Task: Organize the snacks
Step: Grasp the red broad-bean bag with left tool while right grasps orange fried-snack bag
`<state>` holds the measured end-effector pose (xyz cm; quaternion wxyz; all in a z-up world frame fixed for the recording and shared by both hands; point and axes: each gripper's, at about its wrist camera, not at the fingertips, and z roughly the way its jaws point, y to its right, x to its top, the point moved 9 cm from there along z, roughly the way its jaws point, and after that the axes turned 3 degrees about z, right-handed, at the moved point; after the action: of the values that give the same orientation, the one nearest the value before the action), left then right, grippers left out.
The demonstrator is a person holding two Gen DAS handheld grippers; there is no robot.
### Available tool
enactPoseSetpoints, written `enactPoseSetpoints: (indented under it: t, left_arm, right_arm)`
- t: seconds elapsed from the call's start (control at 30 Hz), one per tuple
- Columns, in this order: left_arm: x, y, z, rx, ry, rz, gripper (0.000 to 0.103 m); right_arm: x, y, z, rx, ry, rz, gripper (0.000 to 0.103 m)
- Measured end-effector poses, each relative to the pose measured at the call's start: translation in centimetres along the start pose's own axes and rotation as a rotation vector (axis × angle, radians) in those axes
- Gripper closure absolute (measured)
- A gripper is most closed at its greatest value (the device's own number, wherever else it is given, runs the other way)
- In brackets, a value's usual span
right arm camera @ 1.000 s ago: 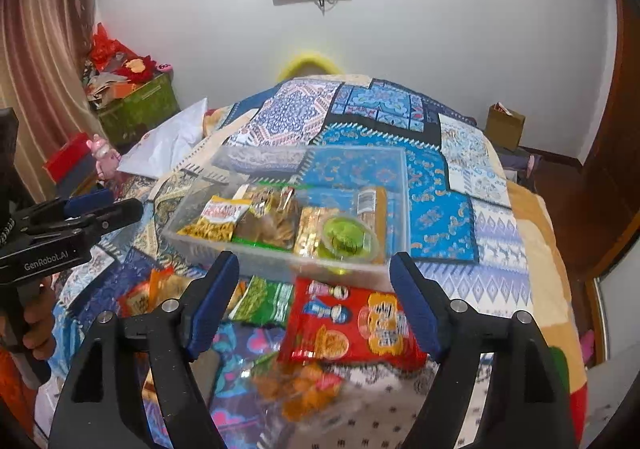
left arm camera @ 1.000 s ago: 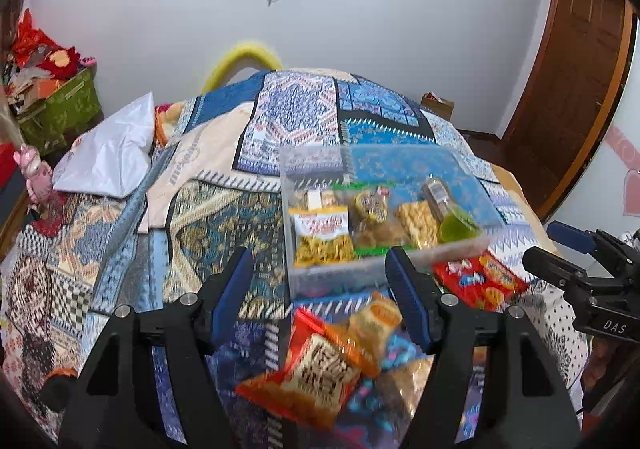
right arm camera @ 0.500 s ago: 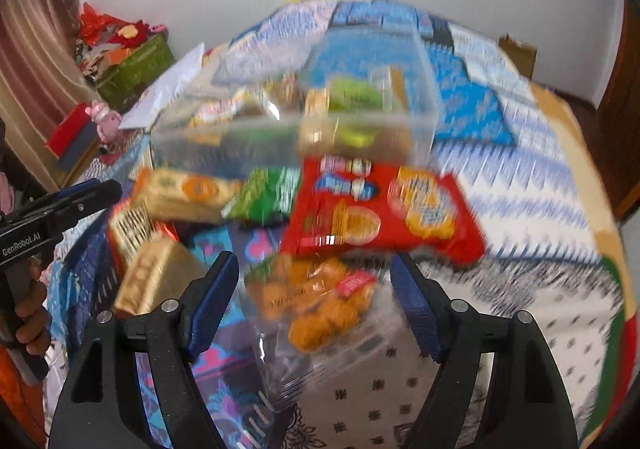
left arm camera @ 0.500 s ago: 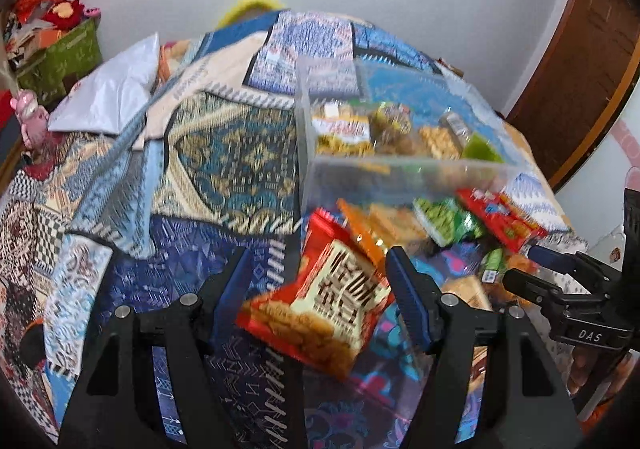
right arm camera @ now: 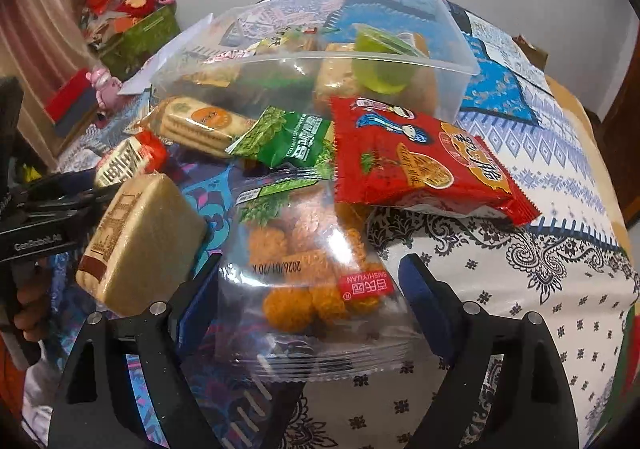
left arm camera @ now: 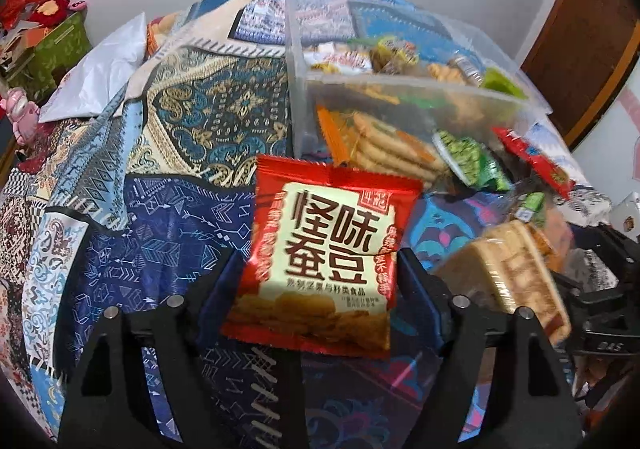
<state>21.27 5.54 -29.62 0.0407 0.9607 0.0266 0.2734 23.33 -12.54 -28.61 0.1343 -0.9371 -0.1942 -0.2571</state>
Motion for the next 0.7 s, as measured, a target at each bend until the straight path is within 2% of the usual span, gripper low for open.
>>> enactPoseSetpoints:
  t: [0.1,0.23,0.57,0.7]
  left_arm:
    - [-0.1,-0.4,0.7,0.002,-0.01,-0.025,0.027]
    - [-0.1,-0.8,0.6,-0.009,0.008,-0.05,0.033]
    - [0.1,-0.2,-2.7,-0.015,0.064,-0.028,0.035]
    - [0.5,-0.2,-4.4,-0.019,0.101,-0.032,0.036]
  right_arm:
    - [0.4,0.1,0.1,0.005,0.005,0.015,0.021]
    - [0.8,0.3,0.0,0.015,0.023,0.033,0.027]
    - [0.8,-0.7,-1.5,0.028,0.055,0.013,0.044]
    - [1.2,-1.2,-2.5,0.043,0.079,0.015,0.045]
